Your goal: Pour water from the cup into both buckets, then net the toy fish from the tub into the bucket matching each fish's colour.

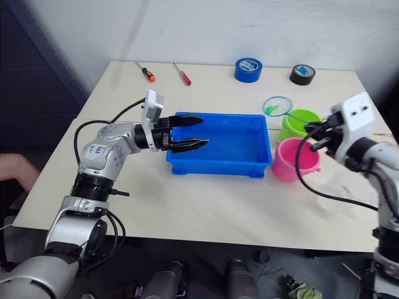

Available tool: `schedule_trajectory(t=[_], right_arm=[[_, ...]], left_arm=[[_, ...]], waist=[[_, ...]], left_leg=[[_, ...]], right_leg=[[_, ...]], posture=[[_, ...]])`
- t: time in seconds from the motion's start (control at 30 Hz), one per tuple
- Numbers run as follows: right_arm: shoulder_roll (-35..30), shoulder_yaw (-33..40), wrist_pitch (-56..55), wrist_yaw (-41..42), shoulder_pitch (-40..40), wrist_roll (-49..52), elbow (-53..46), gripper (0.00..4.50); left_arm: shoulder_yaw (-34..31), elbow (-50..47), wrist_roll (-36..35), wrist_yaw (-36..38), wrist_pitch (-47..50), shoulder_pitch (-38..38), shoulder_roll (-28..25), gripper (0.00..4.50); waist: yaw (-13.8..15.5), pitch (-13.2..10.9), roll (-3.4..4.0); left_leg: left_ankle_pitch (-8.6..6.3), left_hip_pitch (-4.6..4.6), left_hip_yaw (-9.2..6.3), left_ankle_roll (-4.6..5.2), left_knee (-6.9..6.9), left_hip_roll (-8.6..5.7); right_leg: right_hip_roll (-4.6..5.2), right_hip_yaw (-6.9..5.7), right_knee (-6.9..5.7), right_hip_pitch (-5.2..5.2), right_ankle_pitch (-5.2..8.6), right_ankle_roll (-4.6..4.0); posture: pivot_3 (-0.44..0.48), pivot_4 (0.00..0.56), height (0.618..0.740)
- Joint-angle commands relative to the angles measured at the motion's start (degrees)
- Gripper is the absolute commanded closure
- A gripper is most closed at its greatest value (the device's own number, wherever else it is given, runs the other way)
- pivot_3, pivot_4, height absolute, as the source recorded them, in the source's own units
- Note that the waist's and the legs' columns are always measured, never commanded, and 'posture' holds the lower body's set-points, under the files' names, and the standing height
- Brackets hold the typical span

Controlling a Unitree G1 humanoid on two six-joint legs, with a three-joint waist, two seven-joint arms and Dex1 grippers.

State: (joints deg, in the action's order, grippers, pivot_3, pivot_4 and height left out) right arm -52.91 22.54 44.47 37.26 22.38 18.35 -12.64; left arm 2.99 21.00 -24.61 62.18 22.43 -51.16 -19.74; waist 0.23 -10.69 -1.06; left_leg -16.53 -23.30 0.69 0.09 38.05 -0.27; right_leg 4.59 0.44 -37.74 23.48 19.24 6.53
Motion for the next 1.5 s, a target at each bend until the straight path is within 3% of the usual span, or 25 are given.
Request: schedule_trajectory(t=[0.03, 0.2, 0.43, 0.63, 0.77, 0.93, 1.03, 1.13, 1.23, 1.4, 1.5], right_arm=[[-5.02, -1.01, -9.54, -1.28, -0.72, -7.28, 5.14, 4.5], [-12.98, -13.2, -33.27, -4.61, -1.48, -24.82, 15.8, 4.5], [-23.09, -32.55, -62.88, -16.89, 6.82, -56.03, 29.7, 4.5], [-22.45, -32.05, -68.43, -19.38, 11.62, -56.94, 35.67, 4.5], [-24.17, -31.66, -70.52, -21.29, 13.49, -60.14, 34.64, 4.5], [-23.04, -32.78, -74.14, -18.46, 11.0, -59.78, 35.17, 4.5], [-20.16, -27.66, -71.09, -15.76, 11.71, -50.96, 36.24, 4.5], [-15.78, -19.81, -65.22, -7.11, 8.13, -32.59, 32.23, 4.5], [-10.85, -10.03, -49.82, 2.37, 1.33, -11.99, 19.96, 4.5], [-6.21, 1.4, -22.4, 10.1, -9.68, 17.29, -0.81, 4.5], [-5.95, 1.27, -17.94, 16.28, -17.67, 23.16, -9.15, 4.5]], left_arm=[[-0.38, -2.88, -0.15, -0.01, -0.78, -1.13, 0.43, 0.05], [-0.86, -3.92, -0.13, -0.49, -0.64, -0.28, 0.24, 0.05], [-1.98, -6.07, -0.32, -2.22, 0.11, 1.48, -0.88, 0.05], [-2.31, -7.07, -0.45, -3.02, 0.42, 2.64, -1.74, 0.05], [-2.46, -6.97, -0.64, -2.81, 0.56, 2.76, -2.45, 0.05], [-2.18, -5.97, -0.3, -2.31, 0.29, 1.9, -2.61, 0.05], [-2.12, -6.17, -0.3, -1.92, 0.37, 1.65, -2.94, 0.05], [-1.92, -9.38, -1.22, 0.39, 2.37, 3.26, -5.59, 0.05], [-1.29, -18.52, -4.95, 8.66, 7.01, 8.85, -12.66, 0.05], [-2.33, -26.91, -8.49, 17.38, 11.79, 15.9, -24.9, 0.05], [-2.29, -29.18, -8.37, 18.48, 11.39, 18.11, -27.77, 0.05]], waist=[[-0.1, 0.0, 0.0], [-0.56, 0.0, 0.0], [-0.58, -0.02, 0.09], [-0.44, -0.02, 0.09], [-0.46, -0.02, 0.09], [-0.43, -0.02, 0.09], [-0.46, -0.02, 0.09], [-0.61, -0.02, 0.08], [-0.8, -0.02, 0.08], [-0.82, -0.03, 0.1], [-0.19, -0.03, 0.1]], left_leg=[[-0.01, 0.01, 0.02, 0.01, 0.0, 0.0], [0.02, 0.05, 0.14, -0.01, -0.02, 0.04], [0.06, 0.07, 0.36, -0.08, -0.02, 0.03], [0.1, 0.06, 0.39, -0.14, 0.01, 0.05], [0.1, 0.06, 0.4, -0.14, 0.01, 0.04], [0.1, 0.07, 0.39, -0.15, 0.01, 0.05], [0.1, 0.07, 0.42, -0.14, 0.03, 0.04], [0.1, 0.08, 0.41, -0.15, 0.01, 0.11], [0.1, 0.1, 0.3, -0.17, -0.03, 0.24], [0.03, 0.08, 0.03, -0.33, 0.03, 0.43], [-0.17, 0.31, -0.33, 0.04, 0.07, 0.44]], right_leg=[[-0.01, 0.0, 0.01, 0.0, 0.0, 0.0], [-0.06, 0.08, 0.02, 0.04, 0.0, 0.0], [-0.06, 0.28, -0.01, 0.18, 0.01, 0.0], [-0.08, 0.3, 0.01, 0.17, 0.01, 0.0], [-0.07, 0.3, 0.02, 0.15, 0.01, 0.0], [-0.1, 0.29, 0.01, 0.14, 0.01, 0.0], [-0.08, 0.3, 0.01, 0.13, 0.01, 0.01], [-0.15, 0.28, 0.0, 0.11, 0.0, 0.01], [-0.14, 0.19, -0.11, 0.05, 0.0, 0.0], [-0.06, 0.09, -0.14, -0.07, 0.01, -0.04], [0.02, 0.11, 0.3, -0.66, 0.02, -0.13]], posture=[[0.0, 0.15, 0.74], [0.0, 0.15, 0.74], [0.0, 0.15, 0.74], [0.0, 0.15, 0.74], [0.0, 0.15, 0.74], [0.0, 0.15, 0.74], [0.0, 0.15, 0.74], [0.0, 0.15, 0.74], [0.0, 0.15, 0.74], [0.0, 0.15, 0.74], [0.0, 0.15, 0.74]])
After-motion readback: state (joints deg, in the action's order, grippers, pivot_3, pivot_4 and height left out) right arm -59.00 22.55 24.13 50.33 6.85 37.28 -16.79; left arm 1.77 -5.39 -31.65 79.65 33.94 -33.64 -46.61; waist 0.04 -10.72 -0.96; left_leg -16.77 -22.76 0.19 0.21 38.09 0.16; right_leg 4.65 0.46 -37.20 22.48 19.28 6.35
